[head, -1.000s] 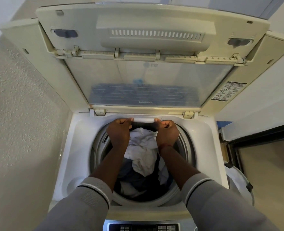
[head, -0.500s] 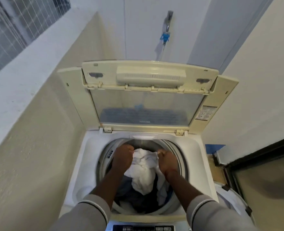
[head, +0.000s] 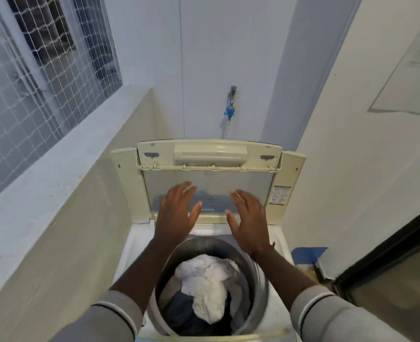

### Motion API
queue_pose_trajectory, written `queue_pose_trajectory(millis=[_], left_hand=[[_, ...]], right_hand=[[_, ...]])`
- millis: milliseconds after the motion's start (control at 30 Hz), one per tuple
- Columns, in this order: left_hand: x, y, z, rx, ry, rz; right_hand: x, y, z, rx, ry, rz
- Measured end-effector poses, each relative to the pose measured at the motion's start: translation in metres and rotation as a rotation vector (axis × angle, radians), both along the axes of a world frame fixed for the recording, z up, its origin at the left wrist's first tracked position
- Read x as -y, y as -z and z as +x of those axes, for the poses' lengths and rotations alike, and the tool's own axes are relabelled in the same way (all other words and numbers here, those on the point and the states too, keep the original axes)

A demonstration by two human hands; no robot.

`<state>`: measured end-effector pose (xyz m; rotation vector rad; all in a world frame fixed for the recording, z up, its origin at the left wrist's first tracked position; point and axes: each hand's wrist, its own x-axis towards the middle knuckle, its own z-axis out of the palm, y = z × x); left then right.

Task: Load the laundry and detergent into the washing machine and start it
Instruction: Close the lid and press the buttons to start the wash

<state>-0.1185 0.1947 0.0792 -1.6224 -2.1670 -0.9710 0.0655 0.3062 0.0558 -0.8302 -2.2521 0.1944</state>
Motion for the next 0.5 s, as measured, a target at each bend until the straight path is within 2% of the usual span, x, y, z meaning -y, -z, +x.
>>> queue_pose_trajectory(millis=[133,267,500], left_hand=[[-0.013,-0.061,-0.007,-0.093,-0.008,0.109],[-0.026,-0.112,-0.019,-0.109,0.012,0.123],[-0.057,-0.144,-0.045,-0.039,0.028,-0.291]], right_hand=[[-0.013,-0.058,-0.007,-0.081,-0.027,0.247],[-0.026,-0.120,-0.018,-0.086,-0.006,0.256],[-0.060,-0.179,-0.045,0.248,0.017,0.011]])
